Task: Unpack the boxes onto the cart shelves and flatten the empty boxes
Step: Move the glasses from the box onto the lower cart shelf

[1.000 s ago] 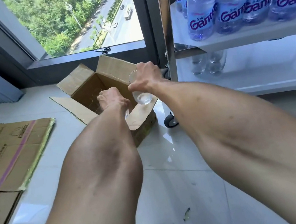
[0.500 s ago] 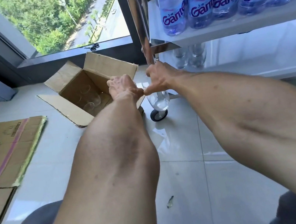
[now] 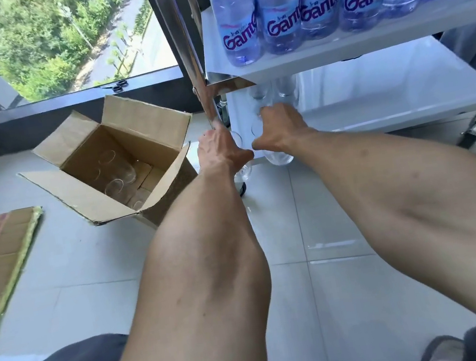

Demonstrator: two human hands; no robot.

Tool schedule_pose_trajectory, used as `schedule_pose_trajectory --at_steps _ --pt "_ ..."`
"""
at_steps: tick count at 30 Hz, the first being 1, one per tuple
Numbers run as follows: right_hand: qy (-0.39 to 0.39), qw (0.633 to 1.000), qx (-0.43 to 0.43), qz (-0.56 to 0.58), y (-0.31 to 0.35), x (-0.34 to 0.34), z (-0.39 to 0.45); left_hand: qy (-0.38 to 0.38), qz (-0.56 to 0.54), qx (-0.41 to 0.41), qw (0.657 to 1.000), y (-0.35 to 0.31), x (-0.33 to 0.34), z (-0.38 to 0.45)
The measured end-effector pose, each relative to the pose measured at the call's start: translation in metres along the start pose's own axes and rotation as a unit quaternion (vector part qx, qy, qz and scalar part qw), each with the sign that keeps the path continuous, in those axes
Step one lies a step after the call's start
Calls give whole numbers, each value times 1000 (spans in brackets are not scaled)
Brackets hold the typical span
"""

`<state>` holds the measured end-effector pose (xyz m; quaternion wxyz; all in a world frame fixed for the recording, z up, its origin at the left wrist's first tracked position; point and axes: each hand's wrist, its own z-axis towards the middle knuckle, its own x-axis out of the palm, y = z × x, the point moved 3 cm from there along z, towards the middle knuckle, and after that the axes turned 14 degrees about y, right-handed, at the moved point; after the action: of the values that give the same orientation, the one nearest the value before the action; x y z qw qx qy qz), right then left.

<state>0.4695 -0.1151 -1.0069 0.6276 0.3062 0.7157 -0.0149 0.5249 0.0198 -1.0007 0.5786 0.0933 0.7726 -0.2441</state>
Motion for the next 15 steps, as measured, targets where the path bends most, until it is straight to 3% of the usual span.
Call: schedule_pose_trajectory --at_steps 6,15 --pt "-97 992 57 49 -32 -1 9 -21 -30 44 998 -27 20 19" --pt "-108 987 67 95 -52 -2 21 -45 -43 57 996 -43 19 51"
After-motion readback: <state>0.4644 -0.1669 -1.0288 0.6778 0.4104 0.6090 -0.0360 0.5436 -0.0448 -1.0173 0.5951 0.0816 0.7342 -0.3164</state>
